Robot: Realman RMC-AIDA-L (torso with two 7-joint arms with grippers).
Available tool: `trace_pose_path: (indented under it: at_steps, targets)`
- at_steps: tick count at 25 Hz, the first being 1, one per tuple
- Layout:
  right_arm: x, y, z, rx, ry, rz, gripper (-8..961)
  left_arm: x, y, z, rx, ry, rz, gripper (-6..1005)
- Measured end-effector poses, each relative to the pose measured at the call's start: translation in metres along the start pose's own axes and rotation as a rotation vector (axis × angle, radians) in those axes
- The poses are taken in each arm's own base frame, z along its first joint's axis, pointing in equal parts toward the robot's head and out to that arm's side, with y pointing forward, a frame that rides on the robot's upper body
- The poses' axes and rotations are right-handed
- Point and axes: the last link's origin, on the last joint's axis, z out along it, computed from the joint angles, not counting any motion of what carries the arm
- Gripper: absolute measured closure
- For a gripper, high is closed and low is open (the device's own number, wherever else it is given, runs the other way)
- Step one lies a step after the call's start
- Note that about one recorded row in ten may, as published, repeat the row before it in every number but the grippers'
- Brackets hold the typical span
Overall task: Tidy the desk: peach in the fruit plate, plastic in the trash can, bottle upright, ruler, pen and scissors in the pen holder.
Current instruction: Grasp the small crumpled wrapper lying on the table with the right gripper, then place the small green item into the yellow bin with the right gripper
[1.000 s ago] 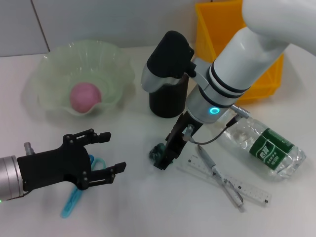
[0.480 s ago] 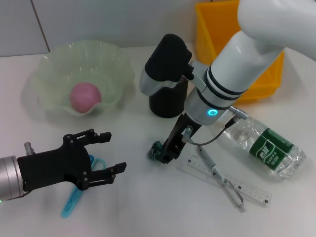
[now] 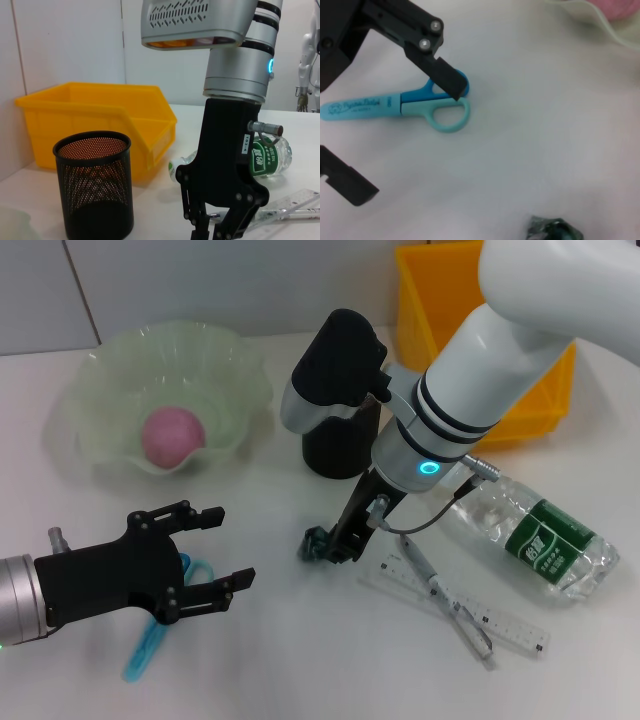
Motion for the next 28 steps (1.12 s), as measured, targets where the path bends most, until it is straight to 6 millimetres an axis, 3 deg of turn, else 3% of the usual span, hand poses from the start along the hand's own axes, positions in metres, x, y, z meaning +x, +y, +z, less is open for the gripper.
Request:
trace_pose_path:
  at_steps: [10,15,22,28]
  targets:
    - [-0.003,0.003,-0.004,-0.014,-0.018,-0.002,771,0.0,0.0,0.0,-0.002,0.001,0.0,206]
    - [-0.008,0.007,-0.014,-0.022,-0.027,-0.012,768,0.0,0.0,0.0,-0.003,0.002,0.0,206]
    - [-0.018,0.003,-0.052,-0.003,-0.128,0.002,766,0.0,0.0,0.0,-0.003,0.002,0.001,206]
    - [-0.013,-0.015,-0.094,0.063,-0.239,0.068,765,0.001,0.0,0.0,-0.004,0.003,0.0,207]
